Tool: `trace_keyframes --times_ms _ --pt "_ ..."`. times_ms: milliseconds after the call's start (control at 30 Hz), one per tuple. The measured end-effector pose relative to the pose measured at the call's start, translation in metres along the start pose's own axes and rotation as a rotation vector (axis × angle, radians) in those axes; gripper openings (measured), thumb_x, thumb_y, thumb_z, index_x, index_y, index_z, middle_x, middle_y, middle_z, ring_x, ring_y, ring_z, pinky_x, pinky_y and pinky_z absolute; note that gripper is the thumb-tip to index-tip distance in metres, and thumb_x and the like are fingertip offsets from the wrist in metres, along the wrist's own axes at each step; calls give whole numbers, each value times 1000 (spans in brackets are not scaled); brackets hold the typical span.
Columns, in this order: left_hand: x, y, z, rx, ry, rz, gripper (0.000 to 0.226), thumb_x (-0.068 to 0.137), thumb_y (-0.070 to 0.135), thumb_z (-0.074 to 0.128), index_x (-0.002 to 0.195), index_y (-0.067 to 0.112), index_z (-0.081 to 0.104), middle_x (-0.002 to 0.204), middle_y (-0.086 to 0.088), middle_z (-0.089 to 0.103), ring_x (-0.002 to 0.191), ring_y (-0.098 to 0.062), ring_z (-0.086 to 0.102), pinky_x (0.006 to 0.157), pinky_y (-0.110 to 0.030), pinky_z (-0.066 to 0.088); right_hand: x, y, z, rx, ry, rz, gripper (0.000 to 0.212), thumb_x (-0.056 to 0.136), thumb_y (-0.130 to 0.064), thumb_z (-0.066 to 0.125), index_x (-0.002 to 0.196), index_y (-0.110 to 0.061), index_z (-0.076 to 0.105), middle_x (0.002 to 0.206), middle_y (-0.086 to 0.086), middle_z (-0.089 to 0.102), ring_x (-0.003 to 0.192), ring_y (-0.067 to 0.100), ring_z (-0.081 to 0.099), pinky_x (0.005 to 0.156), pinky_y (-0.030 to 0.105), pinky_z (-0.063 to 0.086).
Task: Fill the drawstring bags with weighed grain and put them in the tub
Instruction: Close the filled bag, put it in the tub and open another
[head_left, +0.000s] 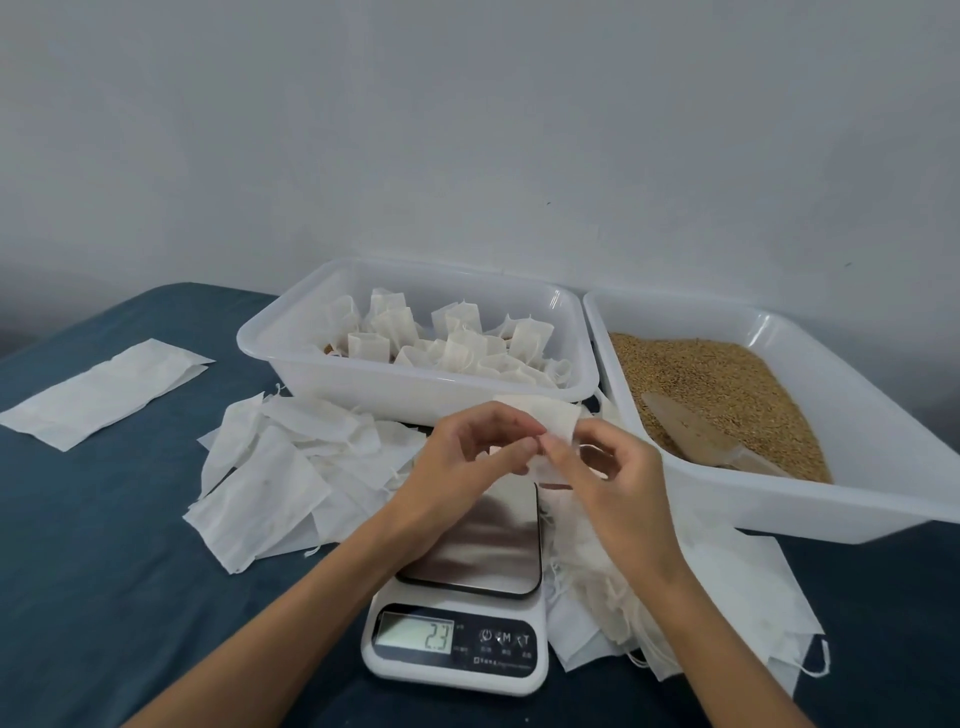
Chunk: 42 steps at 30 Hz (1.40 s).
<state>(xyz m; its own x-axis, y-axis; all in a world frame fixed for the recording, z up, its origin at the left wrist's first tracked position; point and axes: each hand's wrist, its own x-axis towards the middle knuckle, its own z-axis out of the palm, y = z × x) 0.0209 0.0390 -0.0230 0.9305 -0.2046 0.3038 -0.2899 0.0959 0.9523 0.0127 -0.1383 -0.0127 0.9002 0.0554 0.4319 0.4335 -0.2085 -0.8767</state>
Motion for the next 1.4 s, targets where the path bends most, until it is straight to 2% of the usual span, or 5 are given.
trace_keyframes --times_ms 133,233,400,533,1400 --pt "2 0 -4 63 112 5 11 94 14 76 103 18 81 123 4 72 117 -1 65 91 -13 48 4 -1 -9 264 92 100 17 92 -21 73 96 -4 73 90 20 72 86 32 70 79 47 58" --pt "1 0 -4 18 63 -25 13 96 7 73 106 11 79 105 -4 77 99 -8 67 92 -26 57 5 -3 -10 350 46 109 10 93 -19 72 94 -9 76 92 9 75 85 23 71 76 41 62" --pt "1 -1 0 1 134 -13 22 92 -8 71 104 9 78 98 5 77 83 -9 70 78 -22 57 1 6 -6 -238 243 -183 12 89 -18 78 83 -14 69 99 -8 57 68 17 58 60 27 52" --pt "1 0 -1 5 139 -8 23 91 -10 71 102 9 77 94 6 76 79 -7 67 76 -22 55 0 7 -5 -300 263 -307 13 86 -12 80 84 -14 68 91 -8 59 58 17 53 54 27 46" --pt "5 -5 -8 -106 135 -71 37 91 -8 69 112 20 78 100 -4 75 81 -12 64 79 -24 55 2 2 -7 19 34 26 9 96 -29 70 98 -20 72 102 -4 72 44 25 61 48 30 52"
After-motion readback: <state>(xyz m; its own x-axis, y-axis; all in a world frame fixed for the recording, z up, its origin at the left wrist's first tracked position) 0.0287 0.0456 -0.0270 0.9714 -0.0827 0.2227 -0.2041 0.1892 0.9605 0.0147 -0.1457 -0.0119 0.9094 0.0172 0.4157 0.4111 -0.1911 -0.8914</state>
